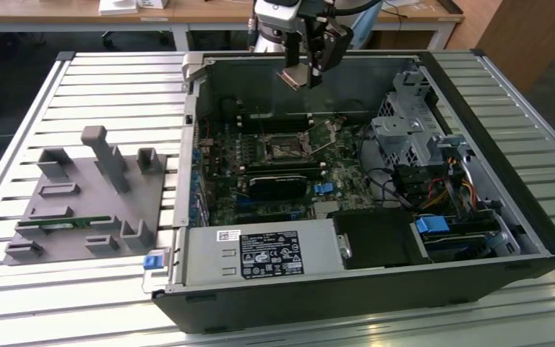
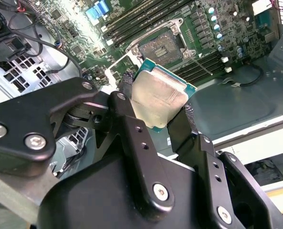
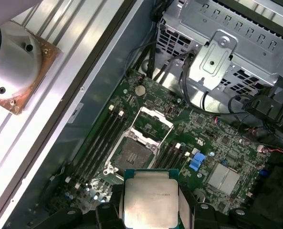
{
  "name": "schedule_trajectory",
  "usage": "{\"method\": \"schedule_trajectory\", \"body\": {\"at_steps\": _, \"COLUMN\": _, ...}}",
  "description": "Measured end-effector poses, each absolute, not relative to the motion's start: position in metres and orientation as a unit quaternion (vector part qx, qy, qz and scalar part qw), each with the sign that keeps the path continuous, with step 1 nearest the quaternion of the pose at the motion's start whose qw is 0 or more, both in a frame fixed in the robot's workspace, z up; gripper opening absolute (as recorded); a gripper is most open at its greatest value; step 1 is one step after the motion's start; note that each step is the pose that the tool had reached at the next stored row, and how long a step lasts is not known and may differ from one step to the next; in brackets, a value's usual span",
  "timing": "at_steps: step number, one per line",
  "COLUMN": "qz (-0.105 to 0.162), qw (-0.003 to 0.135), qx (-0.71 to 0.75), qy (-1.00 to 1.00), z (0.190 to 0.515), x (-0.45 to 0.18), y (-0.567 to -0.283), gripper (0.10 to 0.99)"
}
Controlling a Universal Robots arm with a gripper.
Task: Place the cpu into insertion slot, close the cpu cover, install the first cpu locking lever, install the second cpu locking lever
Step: 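Place the cpu into insertion slot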
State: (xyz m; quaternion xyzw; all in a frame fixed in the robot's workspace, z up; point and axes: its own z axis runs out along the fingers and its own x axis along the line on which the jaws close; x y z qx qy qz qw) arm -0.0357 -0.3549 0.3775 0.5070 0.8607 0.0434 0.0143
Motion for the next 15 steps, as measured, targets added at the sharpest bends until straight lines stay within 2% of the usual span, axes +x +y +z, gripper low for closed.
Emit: {"method": "schedule_trajectory", "body": {"at_steps": 15, "qz": 0.043, "qw": 0.015, "qx": 0.525, "qy": 0.850, "z": 0.3775, "x": -0.0357, "y": -0.3549, "gripper": 0.541}}
